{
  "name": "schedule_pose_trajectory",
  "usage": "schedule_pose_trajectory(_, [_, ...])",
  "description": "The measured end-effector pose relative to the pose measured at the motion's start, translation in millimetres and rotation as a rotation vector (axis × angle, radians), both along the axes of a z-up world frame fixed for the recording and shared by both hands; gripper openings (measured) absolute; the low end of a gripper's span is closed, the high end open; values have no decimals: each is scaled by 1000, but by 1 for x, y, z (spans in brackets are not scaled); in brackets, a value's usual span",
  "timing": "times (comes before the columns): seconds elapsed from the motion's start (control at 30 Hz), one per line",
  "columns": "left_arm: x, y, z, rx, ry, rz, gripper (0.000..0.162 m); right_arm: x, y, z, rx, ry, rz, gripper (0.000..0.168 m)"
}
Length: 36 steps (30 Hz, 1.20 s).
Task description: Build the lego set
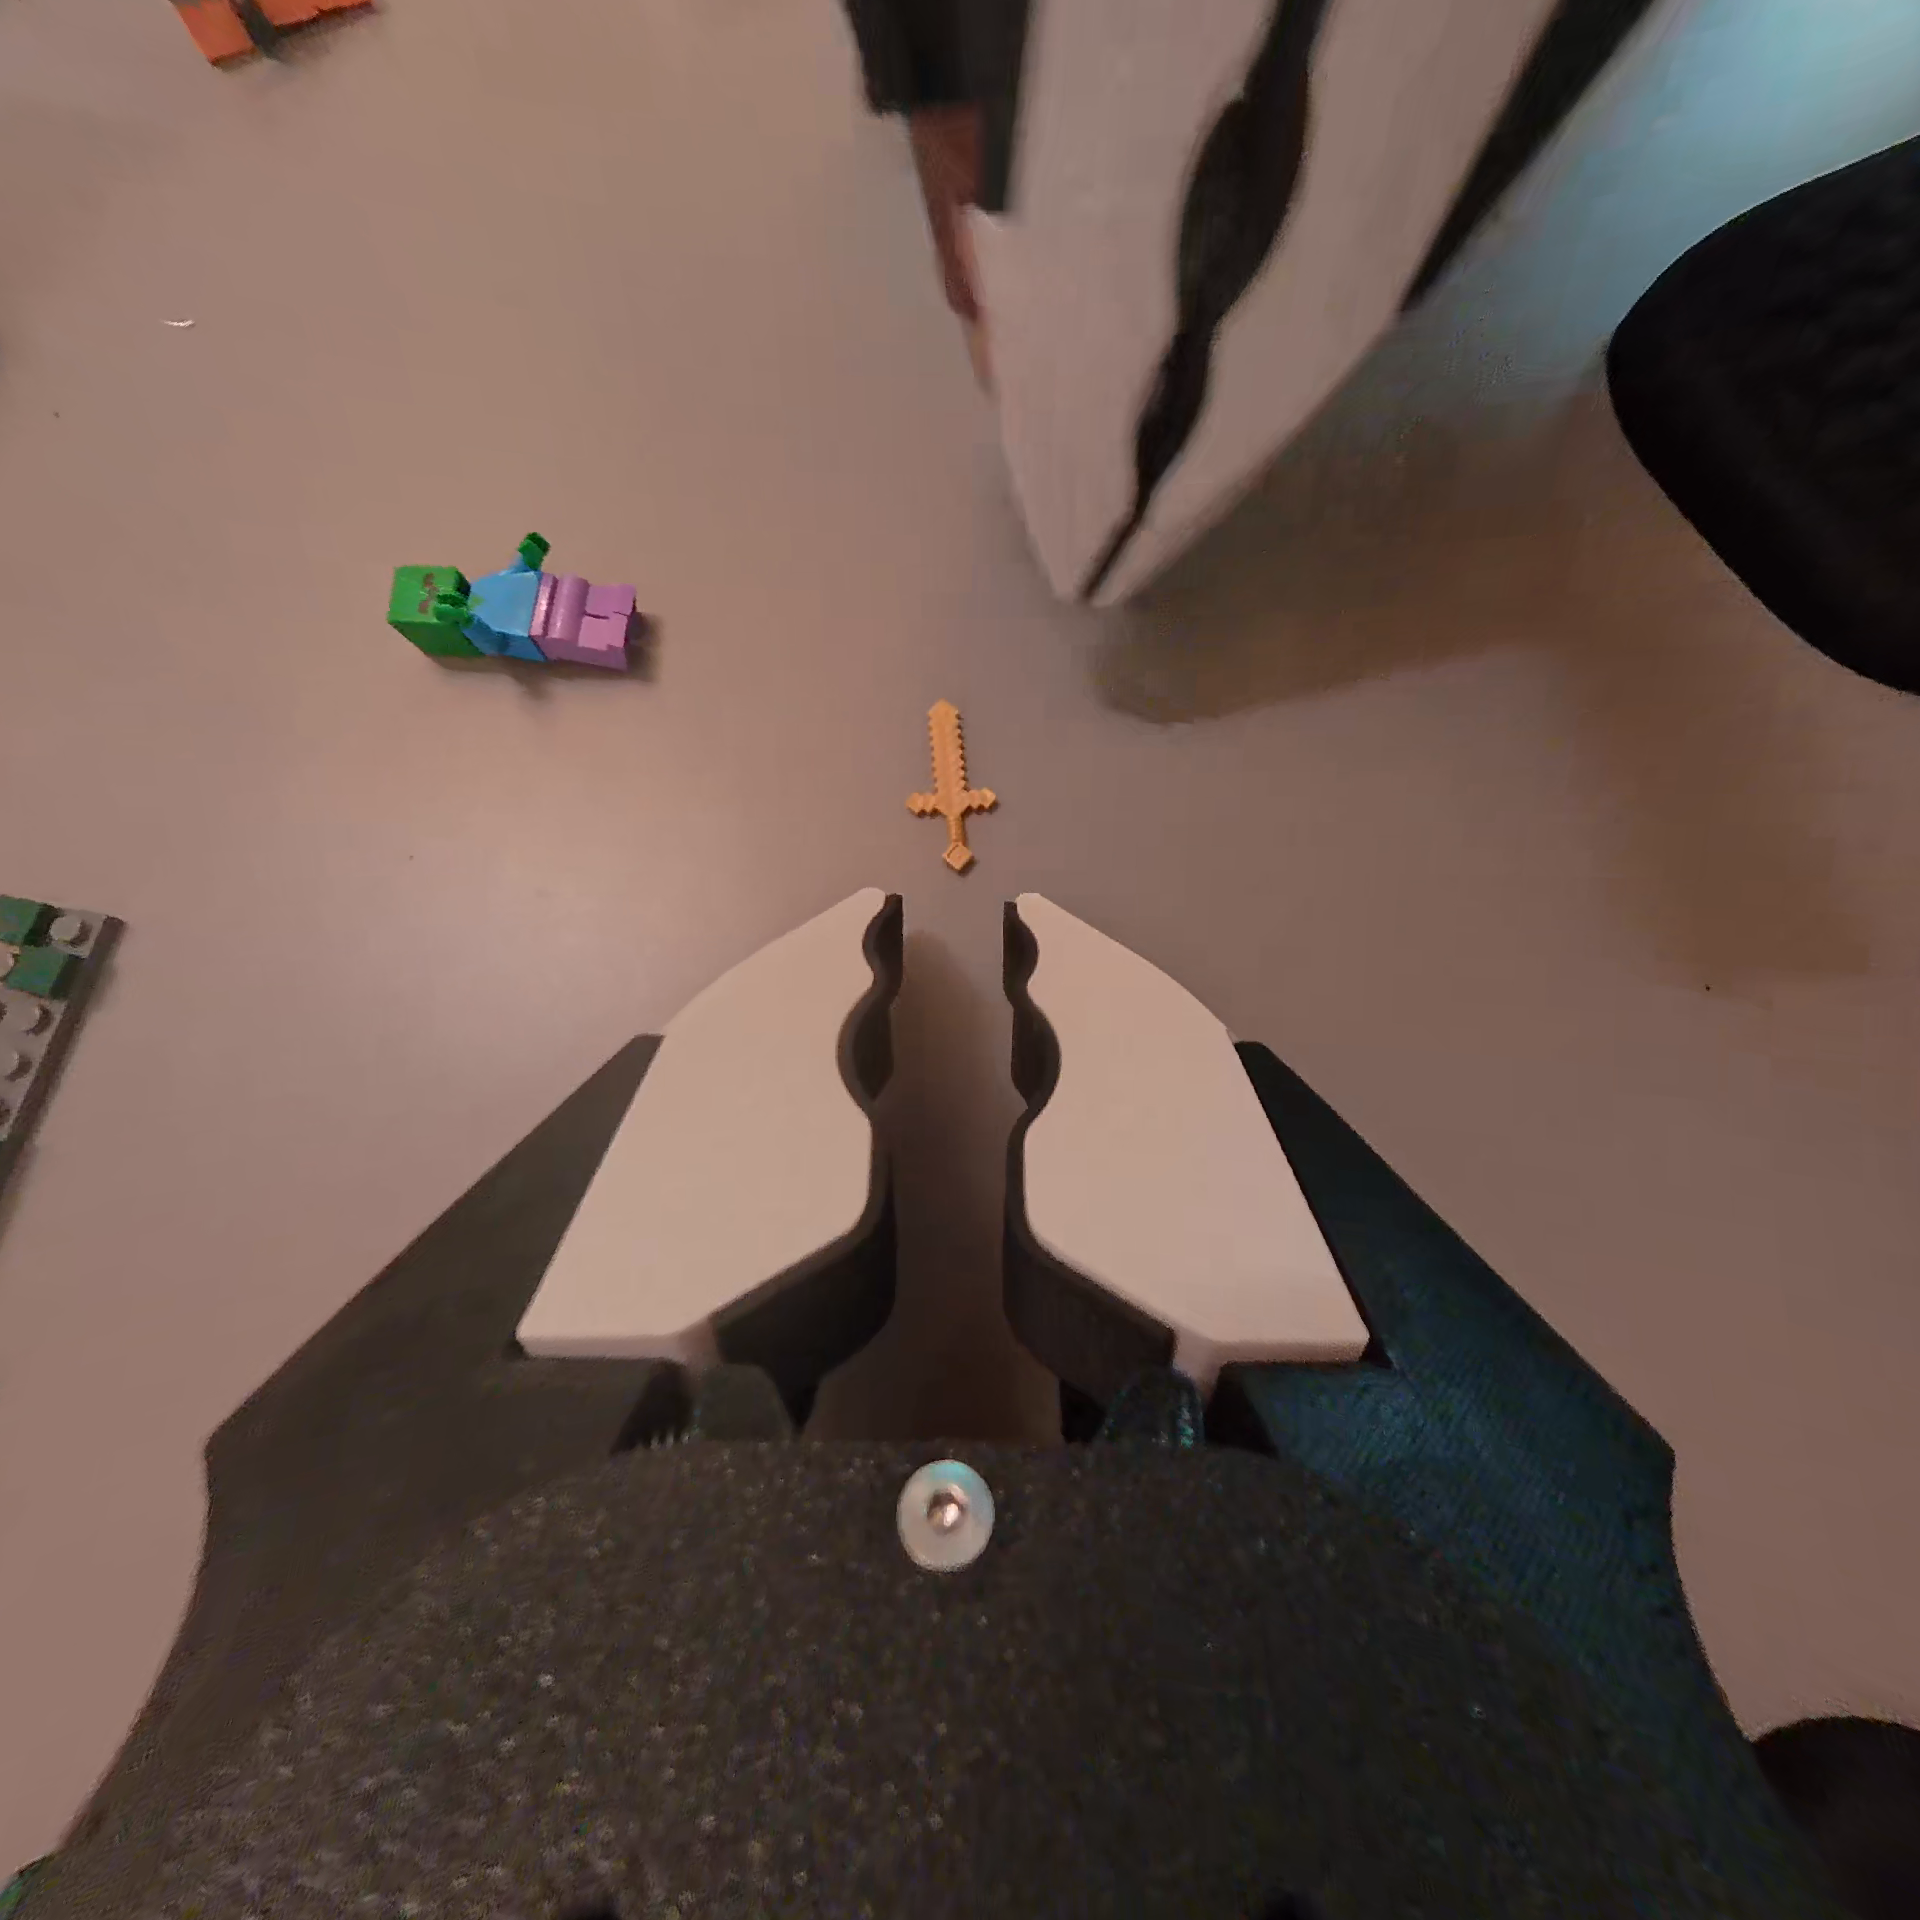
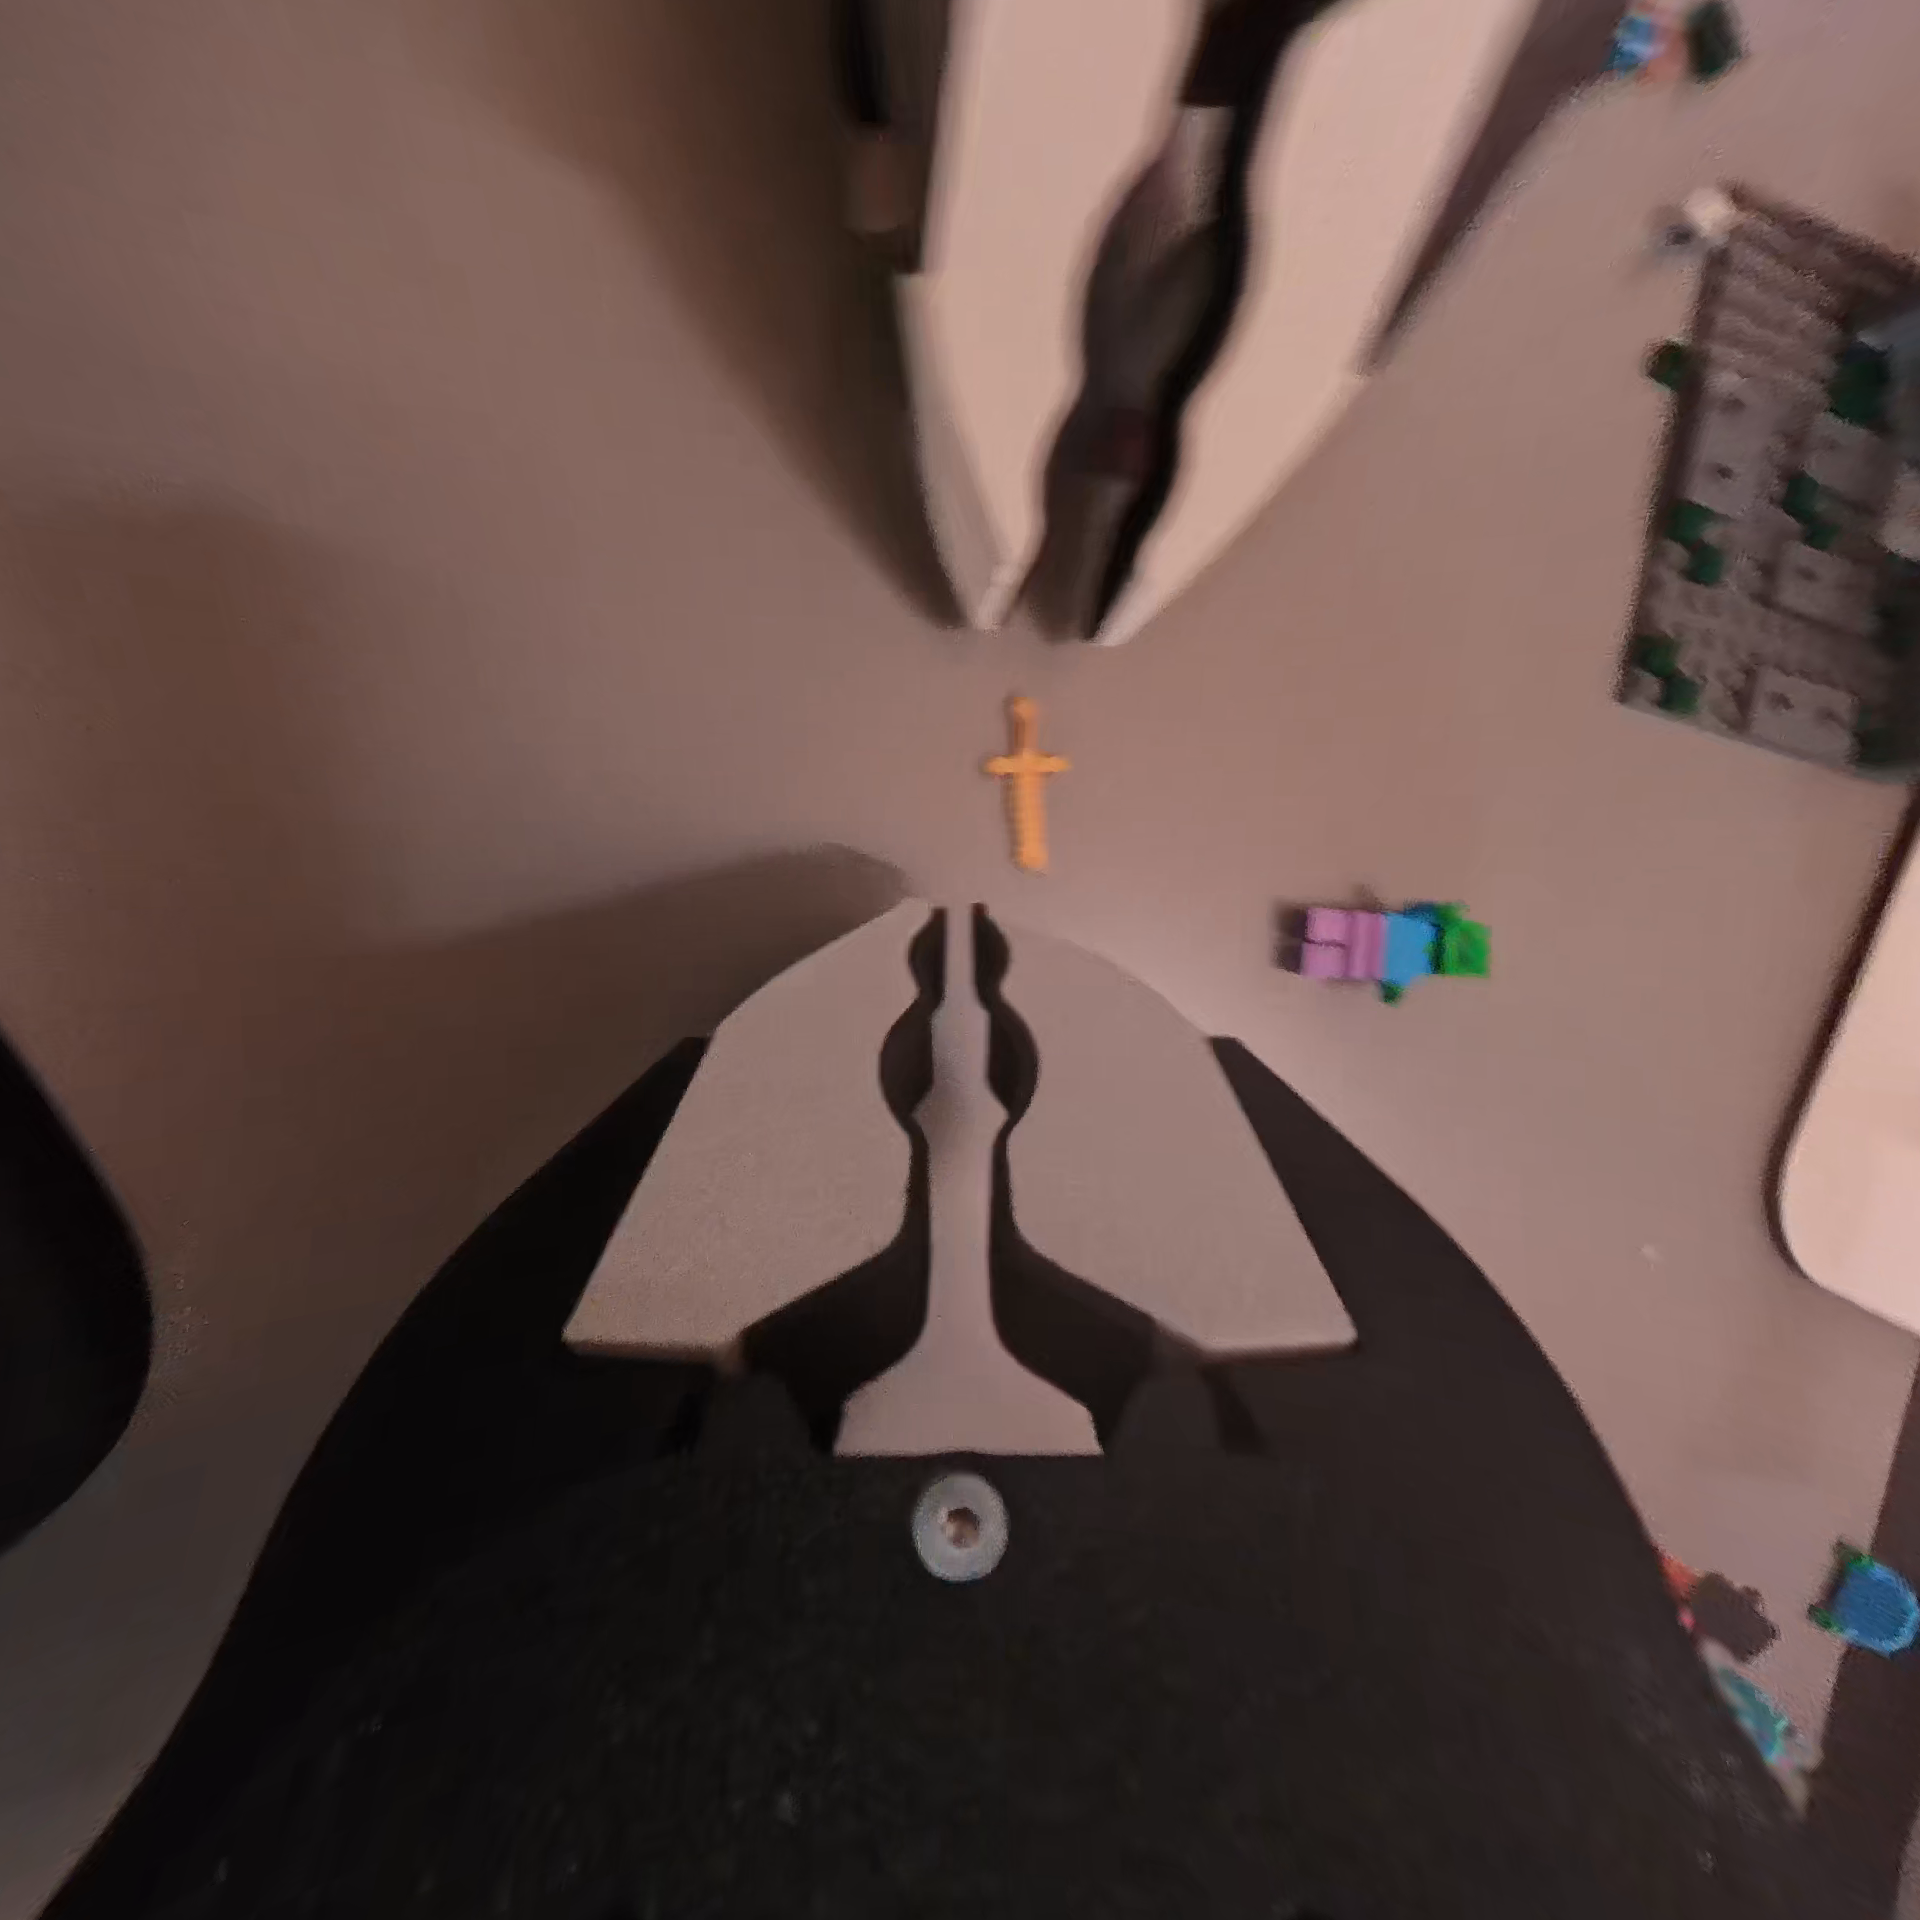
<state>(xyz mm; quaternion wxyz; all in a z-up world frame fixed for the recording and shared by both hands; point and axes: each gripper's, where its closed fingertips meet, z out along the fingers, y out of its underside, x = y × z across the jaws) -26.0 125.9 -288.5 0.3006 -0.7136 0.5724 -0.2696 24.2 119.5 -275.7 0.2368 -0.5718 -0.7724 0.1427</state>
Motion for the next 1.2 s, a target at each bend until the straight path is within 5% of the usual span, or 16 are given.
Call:
schedule_pose_trajectory(0.17, [0, 0, 0, 6, 2, 1, 18, -8, 65, 11, -104, 149, -263, 26])
schedule_pose_trajectory(0.37, [0, -1, -1, 3, 3, -5, 18, -12, 115, 9, -298, 195, -336, 23])
schedule_pose_trajectory(0.87, [-1, -1, -2, 2, -4, -9, 17, -21, 115, -12, -455, 36, -165, 12])
schedule_pose_trajectory(1.0, [-1, 0, -2, 11, 1, -8, 17, -23, 114, -1, -265, 90, -161, 11])
schedule_pose_trajectory(1.2, [0, -1, -2, 15, 4, -10, 17, -19, 132, 35, 551, 225, -177, 11])
